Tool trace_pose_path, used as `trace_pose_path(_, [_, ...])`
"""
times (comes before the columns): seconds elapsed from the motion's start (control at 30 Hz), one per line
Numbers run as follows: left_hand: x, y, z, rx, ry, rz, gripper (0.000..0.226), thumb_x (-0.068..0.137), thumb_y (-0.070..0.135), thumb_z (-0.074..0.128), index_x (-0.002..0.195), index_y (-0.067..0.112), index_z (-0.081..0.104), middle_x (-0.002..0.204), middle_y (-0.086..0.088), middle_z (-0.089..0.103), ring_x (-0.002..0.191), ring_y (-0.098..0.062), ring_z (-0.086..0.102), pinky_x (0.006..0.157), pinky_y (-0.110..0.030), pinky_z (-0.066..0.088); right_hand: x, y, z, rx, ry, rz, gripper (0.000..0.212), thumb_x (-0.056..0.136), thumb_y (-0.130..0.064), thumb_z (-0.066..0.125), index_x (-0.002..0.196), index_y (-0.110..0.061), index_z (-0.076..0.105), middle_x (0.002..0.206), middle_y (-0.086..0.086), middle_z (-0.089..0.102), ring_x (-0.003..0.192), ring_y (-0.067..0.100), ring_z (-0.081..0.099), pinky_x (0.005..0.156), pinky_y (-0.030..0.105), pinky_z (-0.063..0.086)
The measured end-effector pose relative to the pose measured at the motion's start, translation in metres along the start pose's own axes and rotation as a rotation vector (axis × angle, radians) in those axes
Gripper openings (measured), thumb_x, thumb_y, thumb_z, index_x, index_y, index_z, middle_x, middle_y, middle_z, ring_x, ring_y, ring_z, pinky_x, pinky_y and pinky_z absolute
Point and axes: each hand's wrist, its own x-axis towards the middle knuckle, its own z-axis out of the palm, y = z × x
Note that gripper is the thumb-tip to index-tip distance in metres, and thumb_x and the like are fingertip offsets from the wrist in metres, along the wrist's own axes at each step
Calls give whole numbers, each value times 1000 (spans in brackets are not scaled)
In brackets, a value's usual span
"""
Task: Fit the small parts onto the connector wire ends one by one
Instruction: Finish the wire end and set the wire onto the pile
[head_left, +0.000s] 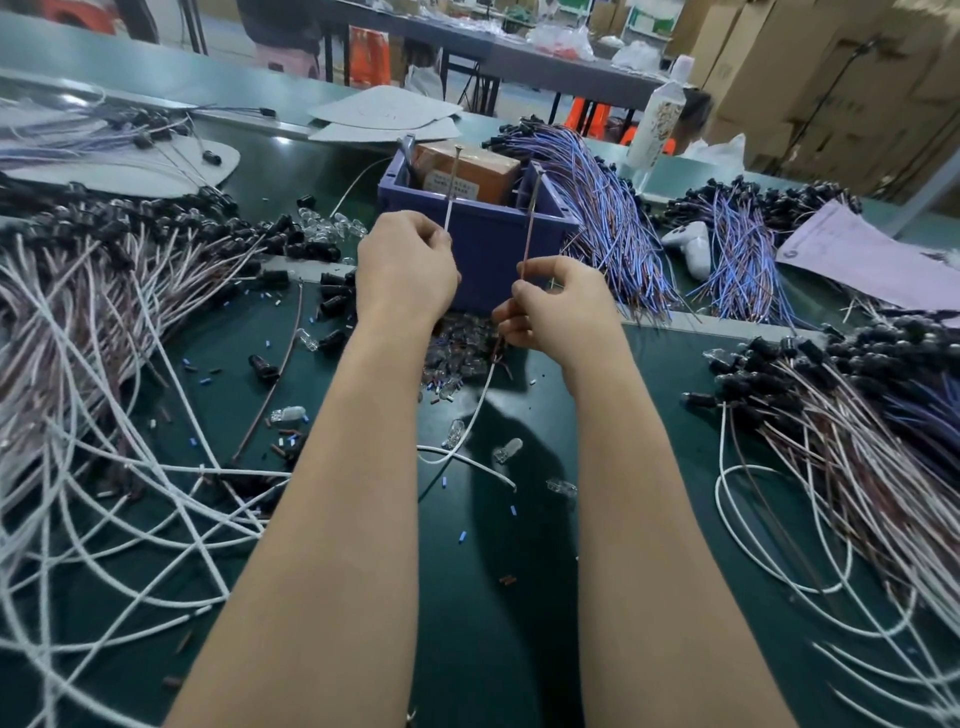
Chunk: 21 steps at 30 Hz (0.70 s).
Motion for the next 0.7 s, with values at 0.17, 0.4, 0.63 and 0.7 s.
trace_pose_path(0.17, [0, 2, 1, -50, 26, -7, 33, 95, 10, 44, 66, 22, 52, 73, -1, 64, 60, -6, 53, 69, -26, 45, 1, -1, -1, -66, -30, -29, 17, 94, -2, 45, 106, -11, 54, 65, 8, 64, 41, 7, 54, 43, 17, 45])
trace_pose_path(0.4, [3, -3, 4, -179, 9, -15, 10, 95, 8, 45, 90, 16, 48, 70, 4, 66, 64, -11, 57, 79, -35, 53, 1, 0, -2, -80, -25, -44, 17, 95, -3, 45, 107, -11, 53, 65, 7, 64, 42, 7, 55, 43, 16, 44])
trace_pose_path(0.63, [2, -5, 6, -192, 53, 8, 14, 95, 9, 48, 84, 18, 46, 71, 4, 67, 49, -2, 55, 64, -27, 50, 1, 1, -1, -76, -29, -49, 15, 94, -3, 46, 103, -12, 54, 63, 6, 64, 40, 5, 54, 43, 16, 43])
trace_pose_path(0.7, [2, -5, 6, -193, 56, 13, 9, 95, 9, 48, 88, 15, 48, 71, 4, 66, 44, 2, 53, 62, -25, 49, 1, 1, 0, -82, -30, -54, 15, 94, -3, 46, 103, -12, 54, 63, 6, 64, 39, 5, 54, 43, 16, 43])
